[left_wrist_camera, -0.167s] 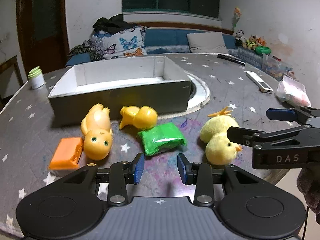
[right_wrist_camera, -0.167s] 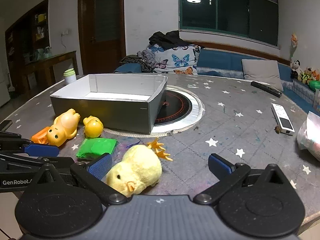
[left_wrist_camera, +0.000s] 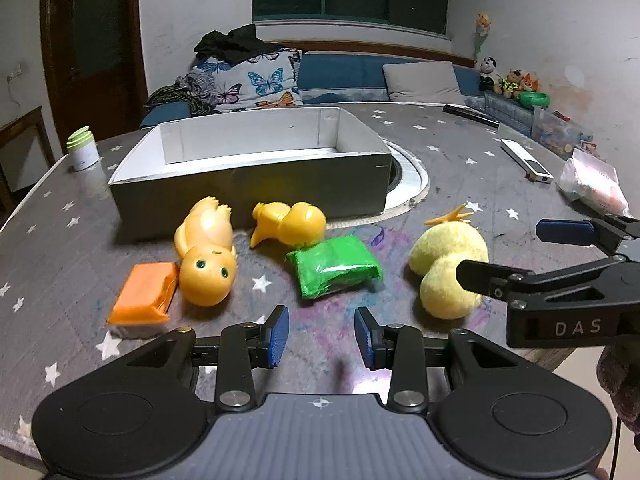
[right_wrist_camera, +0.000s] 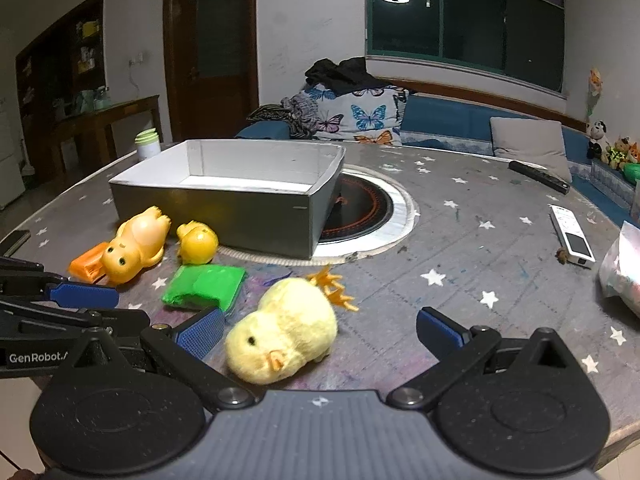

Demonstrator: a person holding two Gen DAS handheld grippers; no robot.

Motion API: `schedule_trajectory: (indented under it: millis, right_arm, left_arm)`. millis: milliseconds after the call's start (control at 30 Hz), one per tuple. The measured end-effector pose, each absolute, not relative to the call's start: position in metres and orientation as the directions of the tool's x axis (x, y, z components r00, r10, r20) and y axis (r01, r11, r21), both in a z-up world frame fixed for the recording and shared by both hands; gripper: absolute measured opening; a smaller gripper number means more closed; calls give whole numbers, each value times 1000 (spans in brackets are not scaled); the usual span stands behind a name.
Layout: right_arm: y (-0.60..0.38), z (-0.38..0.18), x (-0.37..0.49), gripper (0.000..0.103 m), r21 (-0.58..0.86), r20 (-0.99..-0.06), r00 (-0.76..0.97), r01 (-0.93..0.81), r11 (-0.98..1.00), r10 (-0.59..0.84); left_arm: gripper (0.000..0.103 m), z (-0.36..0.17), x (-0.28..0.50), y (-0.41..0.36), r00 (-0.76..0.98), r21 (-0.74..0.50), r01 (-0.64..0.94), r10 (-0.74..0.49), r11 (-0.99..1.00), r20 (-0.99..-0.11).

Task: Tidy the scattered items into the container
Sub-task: 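Move the right gripper toward the fluffy yellow chick plush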

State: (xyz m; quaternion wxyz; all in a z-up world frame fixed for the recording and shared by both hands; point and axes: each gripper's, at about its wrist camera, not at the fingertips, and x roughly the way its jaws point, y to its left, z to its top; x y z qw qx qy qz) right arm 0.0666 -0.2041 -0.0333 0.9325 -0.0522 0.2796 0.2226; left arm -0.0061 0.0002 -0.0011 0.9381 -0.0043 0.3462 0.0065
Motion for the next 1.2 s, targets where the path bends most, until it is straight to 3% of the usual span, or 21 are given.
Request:
schedule_trajectory:
  millis: [767, 1200]
  right_arm:
    - [-193, -39, 54, 103, -25, -587, 705, -507, 861, 399]
    - [-206, -40, 65, 103, 26, -589, 703, -476, 879, 398]
  left_arm:
    - [39, -4, -14, 1, 745, -13, -31, 15, 999, -667]
    - [39, -7, -8, -11, 740, -19, 50, -50, 999, -671]
